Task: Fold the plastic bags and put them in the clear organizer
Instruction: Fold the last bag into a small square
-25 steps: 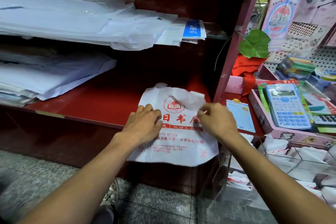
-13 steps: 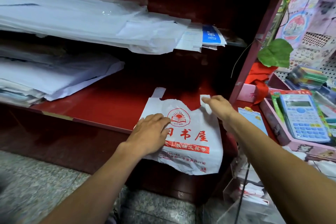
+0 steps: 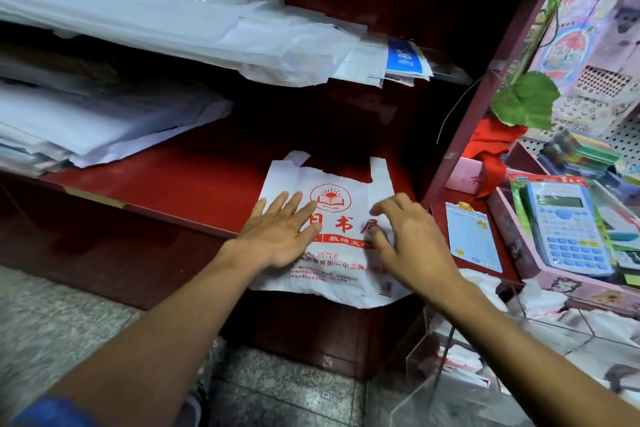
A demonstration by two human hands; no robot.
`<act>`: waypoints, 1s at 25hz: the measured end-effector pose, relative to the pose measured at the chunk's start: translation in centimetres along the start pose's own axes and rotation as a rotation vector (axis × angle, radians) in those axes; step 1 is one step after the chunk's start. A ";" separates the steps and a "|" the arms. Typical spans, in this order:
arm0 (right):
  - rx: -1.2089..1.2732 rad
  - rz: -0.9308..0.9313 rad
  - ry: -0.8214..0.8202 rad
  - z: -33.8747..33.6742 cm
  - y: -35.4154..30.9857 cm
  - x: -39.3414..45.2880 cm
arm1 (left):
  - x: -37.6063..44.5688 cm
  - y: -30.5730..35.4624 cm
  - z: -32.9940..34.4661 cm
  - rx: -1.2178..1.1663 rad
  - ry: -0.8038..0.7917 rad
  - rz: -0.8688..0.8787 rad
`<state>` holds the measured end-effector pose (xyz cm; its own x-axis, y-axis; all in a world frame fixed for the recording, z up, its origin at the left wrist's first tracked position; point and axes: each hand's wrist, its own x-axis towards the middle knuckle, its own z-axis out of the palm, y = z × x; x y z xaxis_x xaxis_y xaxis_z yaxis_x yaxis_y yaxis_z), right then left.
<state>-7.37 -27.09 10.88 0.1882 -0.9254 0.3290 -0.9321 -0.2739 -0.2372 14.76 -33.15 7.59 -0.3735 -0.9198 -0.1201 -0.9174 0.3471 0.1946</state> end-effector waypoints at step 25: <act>0.396 0.130 -0.106 -1.7 4.2 -3.8 | -4.7 -5.0 -0.4 -0.446 0.346 0.158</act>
<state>-12.48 -24.25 10.19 0.1266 -0.9750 0.1825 -0.7630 -0.2133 -0.6102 21.16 -30.62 7.54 -0.3660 -0.8954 0.2536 -0.6798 0.4434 0.5842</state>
